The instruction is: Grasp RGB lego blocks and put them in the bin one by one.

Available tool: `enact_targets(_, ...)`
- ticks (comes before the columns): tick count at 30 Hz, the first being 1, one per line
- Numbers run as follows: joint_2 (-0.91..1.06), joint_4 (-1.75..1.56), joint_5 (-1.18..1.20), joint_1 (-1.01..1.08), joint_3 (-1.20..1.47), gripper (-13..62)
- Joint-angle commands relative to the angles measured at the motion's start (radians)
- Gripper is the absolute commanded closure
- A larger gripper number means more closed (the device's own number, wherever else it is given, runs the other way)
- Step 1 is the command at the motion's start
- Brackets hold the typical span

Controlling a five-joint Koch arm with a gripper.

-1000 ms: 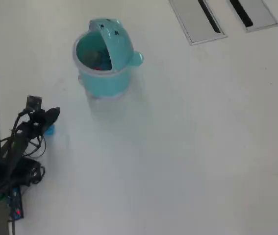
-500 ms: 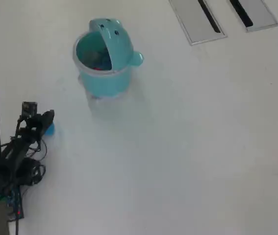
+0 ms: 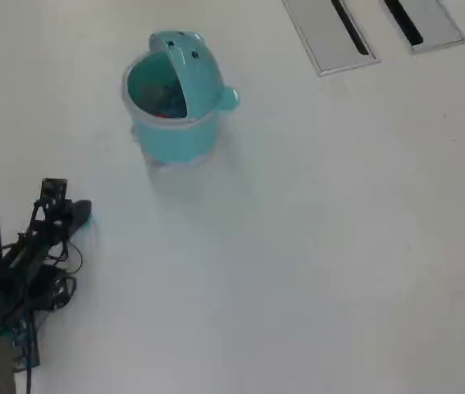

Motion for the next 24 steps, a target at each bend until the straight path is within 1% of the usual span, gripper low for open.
enact_targets(1, 0.060, -0.031, 0.028, -0.011, 0.002, 16.0)
enact_targets(12, 0.048, -0.069, 0.025, 0.005, 0.028, 16.6)
enact_targets(24, -0.043, -0.083, 0.002, 0.037, -0.009, 17.2)
